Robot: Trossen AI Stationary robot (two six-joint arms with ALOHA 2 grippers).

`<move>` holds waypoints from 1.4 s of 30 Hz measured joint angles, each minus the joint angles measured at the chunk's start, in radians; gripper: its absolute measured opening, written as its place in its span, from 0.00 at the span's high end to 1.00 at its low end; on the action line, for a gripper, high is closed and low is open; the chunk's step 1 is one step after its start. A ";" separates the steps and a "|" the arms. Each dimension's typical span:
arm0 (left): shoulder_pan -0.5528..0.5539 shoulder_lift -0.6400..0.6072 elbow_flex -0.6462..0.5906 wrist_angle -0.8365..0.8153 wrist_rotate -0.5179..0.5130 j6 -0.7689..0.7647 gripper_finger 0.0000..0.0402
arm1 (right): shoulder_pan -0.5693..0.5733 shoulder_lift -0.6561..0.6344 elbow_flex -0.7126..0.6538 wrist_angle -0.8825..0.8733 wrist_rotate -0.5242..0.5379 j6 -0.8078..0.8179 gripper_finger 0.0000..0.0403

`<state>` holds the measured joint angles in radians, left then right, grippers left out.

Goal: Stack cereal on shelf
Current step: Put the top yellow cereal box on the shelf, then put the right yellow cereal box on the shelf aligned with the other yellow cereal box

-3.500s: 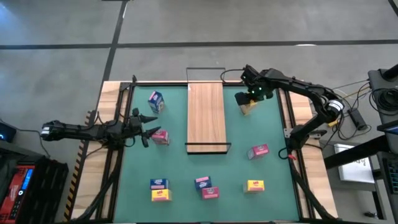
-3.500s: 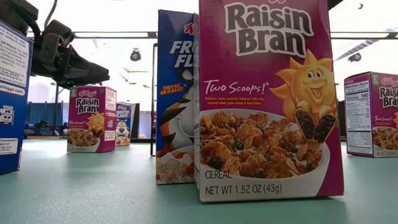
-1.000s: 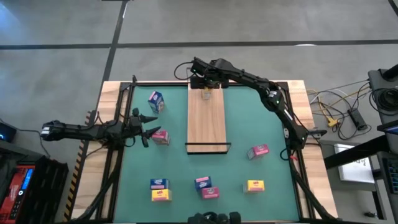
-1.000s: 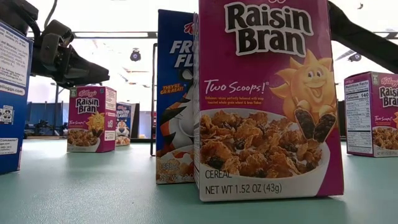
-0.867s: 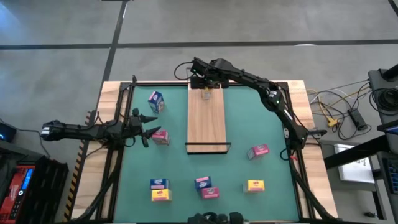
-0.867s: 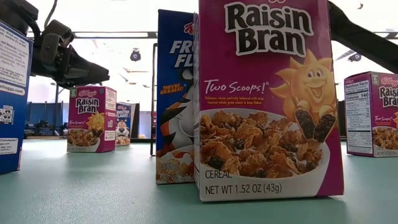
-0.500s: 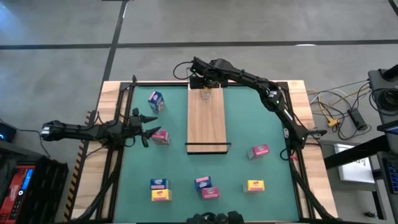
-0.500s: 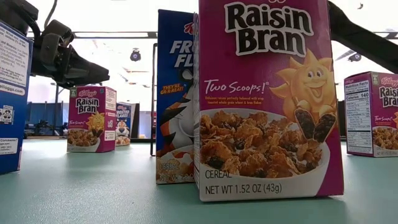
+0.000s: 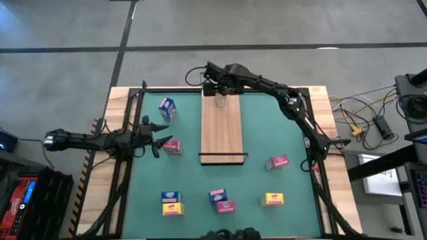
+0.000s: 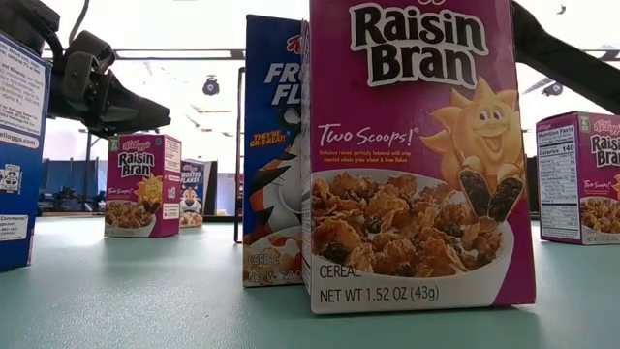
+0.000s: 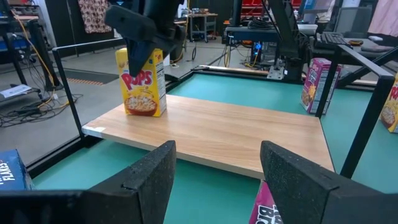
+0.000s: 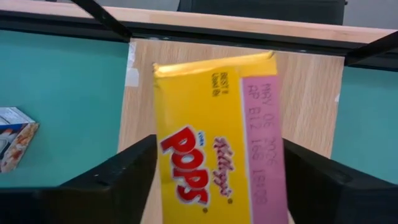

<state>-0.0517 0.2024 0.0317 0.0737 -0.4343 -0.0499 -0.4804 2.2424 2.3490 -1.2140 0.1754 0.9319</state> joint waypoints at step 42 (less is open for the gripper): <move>0.000 0.002 0.000 0.000 0.000 0.000 0.46 | 0.284 -0.359 -0.355 -0.357 -0.074 0.090 0.46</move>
<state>-0.0517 0.2043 0.0319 0.0734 -0.4347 -0.0499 -0.1961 1.8837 1.9937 -1.5712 0.1016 1.0218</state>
